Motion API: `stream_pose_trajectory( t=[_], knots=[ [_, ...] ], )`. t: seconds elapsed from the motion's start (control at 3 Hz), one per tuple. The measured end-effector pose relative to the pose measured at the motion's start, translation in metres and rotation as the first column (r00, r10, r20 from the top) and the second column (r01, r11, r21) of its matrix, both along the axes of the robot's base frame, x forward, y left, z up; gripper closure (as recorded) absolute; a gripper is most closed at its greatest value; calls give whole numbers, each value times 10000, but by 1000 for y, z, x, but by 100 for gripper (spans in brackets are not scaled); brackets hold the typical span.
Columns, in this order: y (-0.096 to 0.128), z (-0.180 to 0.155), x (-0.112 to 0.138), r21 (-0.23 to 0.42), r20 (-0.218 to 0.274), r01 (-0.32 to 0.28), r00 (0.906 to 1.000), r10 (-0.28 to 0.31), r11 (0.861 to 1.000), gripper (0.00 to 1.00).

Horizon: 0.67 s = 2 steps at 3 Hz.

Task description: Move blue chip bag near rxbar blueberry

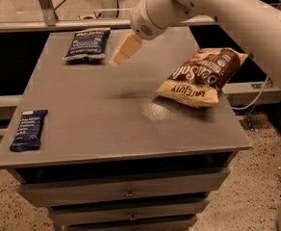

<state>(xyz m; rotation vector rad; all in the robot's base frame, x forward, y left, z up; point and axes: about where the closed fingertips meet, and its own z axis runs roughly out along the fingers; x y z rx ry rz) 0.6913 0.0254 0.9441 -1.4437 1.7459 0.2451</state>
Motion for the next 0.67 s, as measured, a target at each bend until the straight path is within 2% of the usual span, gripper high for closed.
stream_pose_trajectory(
  t=[0.33, 0.67],
  knots=[
    [29, -10, 46, 659, 75, 235, 9997, -240, 9975, 0],
    [65, -28, 77, 980, -134, -39, 9999, 53, 9952, 0]
  ],
)
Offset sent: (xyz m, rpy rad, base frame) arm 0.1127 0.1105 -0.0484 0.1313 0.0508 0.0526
